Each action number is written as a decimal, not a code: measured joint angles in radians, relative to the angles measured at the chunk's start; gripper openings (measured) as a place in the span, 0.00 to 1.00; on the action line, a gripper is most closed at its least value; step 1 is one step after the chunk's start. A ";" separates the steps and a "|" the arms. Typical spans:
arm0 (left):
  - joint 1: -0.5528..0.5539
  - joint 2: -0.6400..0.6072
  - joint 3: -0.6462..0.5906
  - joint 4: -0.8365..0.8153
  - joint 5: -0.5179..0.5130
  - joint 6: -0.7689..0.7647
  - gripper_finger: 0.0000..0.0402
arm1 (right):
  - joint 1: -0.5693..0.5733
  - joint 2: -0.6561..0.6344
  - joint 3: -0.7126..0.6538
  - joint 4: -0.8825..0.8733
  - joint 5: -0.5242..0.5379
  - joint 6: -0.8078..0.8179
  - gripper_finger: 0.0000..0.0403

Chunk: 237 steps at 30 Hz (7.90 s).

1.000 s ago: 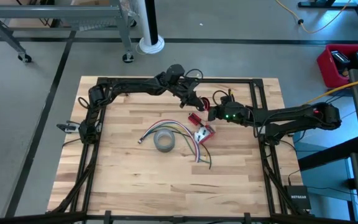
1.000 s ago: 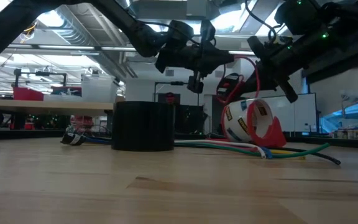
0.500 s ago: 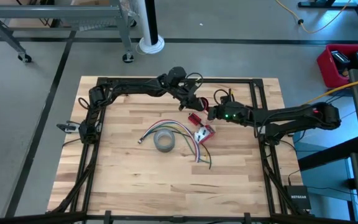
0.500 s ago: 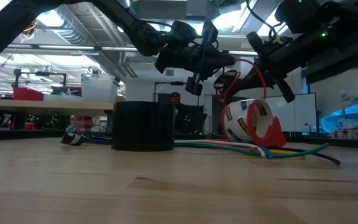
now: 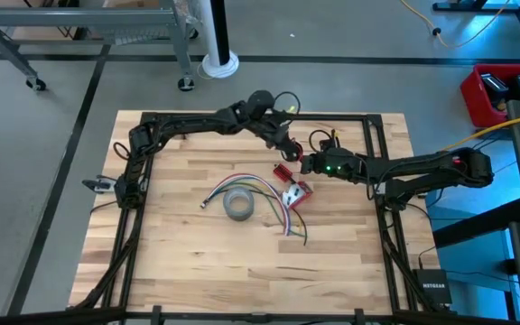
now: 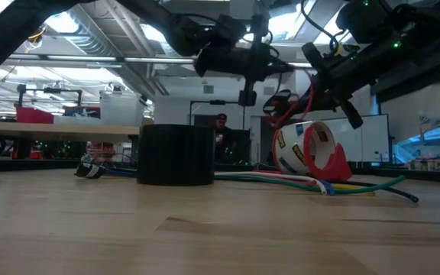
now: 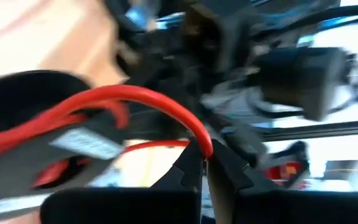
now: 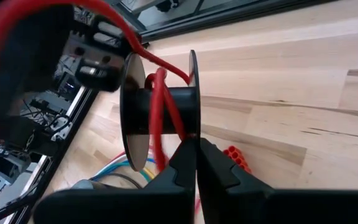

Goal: Coil cords
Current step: Coil the red wire on the black spool

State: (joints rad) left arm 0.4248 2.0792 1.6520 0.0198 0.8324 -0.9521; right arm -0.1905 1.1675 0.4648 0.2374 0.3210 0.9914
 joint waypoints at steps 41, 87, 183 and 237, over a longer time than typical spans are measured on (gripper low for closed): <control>-0.196 -0.001 0.199 -0.527 -0.594 0.619 0.00 | 0.000 -0.020 0.000 0.108 0.115 0.007 0.01; -0.289 -0.001 0.205 -0.513 -0.996 0.910 0.00 | 0.000 -0.020 0.000 0.172 0.087 -0.029 0.01; -0.360 -0.277 -0.803 0.942 -1.287 0.425 0.10 | 0.000 -0.512 -0.268 0.320 -0.165 0.032 0.01; -0.326 -0.024 -0.574 1.114 -1.079 0.231 0.14 | 0.000 -0.358 -0.267 0.480 -0.225 -0.001 0.01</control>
State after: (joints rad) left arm 0.0990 2.0548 1.0779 1.1333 -0.2469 -0.7211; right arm -0.1902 0.8093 0.1982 0.7171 0.0958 0.9901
